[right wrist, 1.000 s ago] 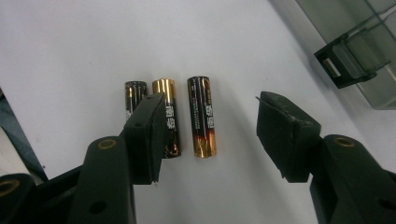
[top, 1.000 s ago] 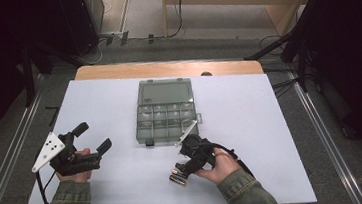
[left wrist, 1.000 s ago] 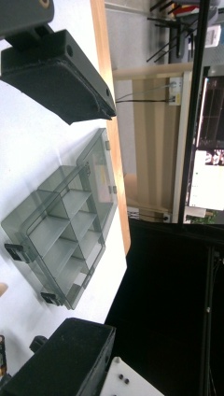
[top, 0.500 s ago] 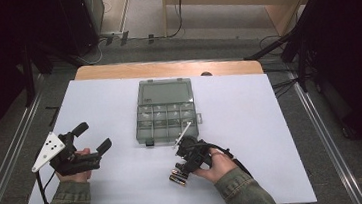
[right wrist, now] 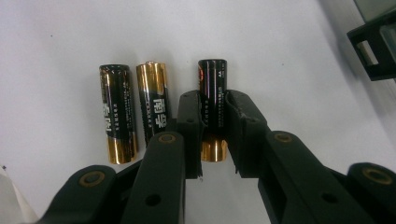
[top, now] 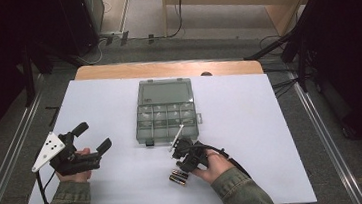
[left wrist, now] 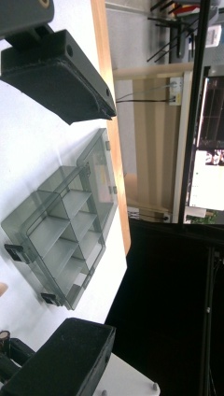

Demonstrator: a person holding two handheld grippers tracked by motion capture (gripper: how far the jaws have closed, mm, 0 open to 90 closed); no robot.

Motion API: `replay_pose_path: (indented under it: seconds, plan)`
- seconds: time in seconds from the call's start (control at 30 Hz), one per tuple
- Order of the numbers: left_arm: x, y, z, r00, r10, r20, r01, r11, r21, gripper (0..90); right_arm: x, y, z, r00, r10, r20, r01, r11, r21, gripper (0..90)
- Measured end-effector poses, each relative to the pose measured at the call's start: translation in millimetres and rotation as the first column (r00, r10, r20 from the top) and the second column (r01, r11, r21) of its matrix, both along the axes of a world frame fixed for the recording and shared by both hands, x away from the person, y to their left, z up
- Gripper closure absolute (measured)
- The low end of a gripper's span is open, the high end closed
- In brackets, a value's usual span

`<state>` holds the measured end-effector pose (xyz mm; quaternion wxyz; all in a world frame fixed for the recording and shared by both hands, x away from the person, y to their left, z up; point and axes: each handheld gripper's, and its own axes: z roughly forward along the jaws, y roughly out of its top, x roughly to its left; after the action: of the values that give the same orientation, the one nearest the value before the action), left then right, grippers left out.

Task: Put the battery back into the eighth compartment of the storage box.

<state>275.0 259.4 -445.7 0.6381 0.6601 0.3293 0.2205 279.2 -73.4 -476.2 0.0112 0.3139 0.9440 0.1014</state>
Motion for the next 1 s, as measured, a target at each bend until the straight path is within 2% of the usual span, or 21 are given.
replay_pose_path:
  seconds: [0.2, 0.3, 0.67, 0.8, 1.0]
  plan:
    - [0.0, 0.1, 0.0, 1.0, 0.001, 0.001, -0.001, 1.0, -0.001, 0.0, 1.4, 2.2, 0.2, 1.0, -0.002, -0.005, 0.002, 1.0, -0.011, 78.1]
    - [0.1, 0.9, 0.1, 1.0, 0.001, 0.002, -0.001, 1.0, 0.0, 0.0, 2.4, 0.8, 0.3, 0.9998, -0.005, -0.018, 0.005, 1.0, -0.001, 78.1]
    - [0.5, 1.3, 0.1, 1.0, 0.0, 0.002, 0.0, 1.0, 0.001, 0.0, 1.6, -1.1, 1.9, 0.9999, -0.011, -0.002, 0.011, 1.0, -0.004, 78.1]
    - [0.8, 1.1, -0.1, 1.0, 0.001, -0.001, -0.001, 1.0, 0.0, 0.0, 5.4, -8.9, 6.7, 0.9987, -0.05, -0.005, 0.05, 0.998, 0.03, 78.2]
    - [0.8, 0.9, -0.1, 1.0, 0.0, -0.002, 0.0, 1.0, 0.003, 0.0, 9.0, -13.6, 8.3, 0.9982, -0.058, -0.019, 0.059, 0.996, 0.063, 78.2]
